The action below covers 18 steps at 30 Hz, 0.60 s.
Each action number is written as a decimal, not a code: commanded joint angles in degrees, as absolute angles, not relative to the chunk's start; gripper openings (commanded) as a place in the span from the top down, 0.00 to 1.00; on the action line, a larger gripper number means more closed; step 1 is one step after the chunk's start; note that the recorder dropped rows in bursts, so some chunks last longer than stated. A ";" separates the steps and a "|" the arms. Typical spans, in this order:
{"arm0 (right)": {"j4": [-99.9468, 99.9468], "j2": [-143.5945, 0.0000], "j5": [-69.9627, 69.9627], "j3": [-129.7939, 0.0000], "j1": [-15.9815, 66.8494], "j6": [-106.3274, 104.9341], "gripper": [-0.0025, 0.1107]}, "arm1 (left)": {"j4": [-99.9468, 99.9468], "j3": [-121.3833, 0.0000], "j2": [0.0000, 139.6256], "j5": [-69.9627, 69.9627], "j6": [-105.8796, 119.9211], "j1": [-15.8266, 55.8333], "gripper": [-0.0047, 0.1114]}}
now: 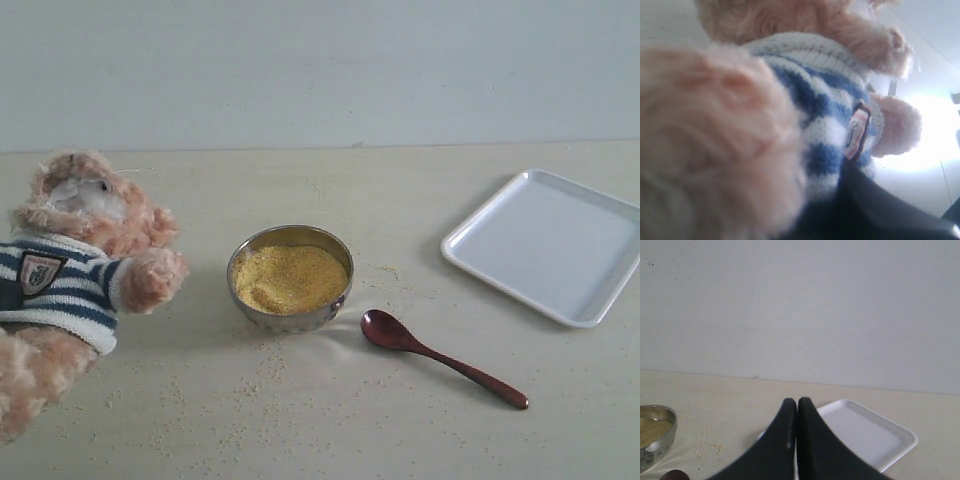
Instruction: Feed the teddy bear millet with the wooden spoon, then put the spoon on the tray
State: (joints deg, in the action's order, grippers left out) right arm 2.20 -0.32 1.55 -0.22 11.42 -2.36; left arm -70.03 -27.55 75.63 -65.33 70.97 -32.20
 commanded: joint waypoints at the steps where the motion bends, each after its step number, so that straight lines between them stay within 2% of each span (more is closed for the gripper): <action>1: 2.13 0.00 1.65 0.00 11.46 -2.49 0.98 | -69.05 -28.92 78.78 -66.73 72.50 -32.37 0.92; 18: 2.13 0.00 1.65 0.00 11.46 -2.49 0.98 | -68.70 -28.92 78.77 -66.70 71.60 -32.37 0.92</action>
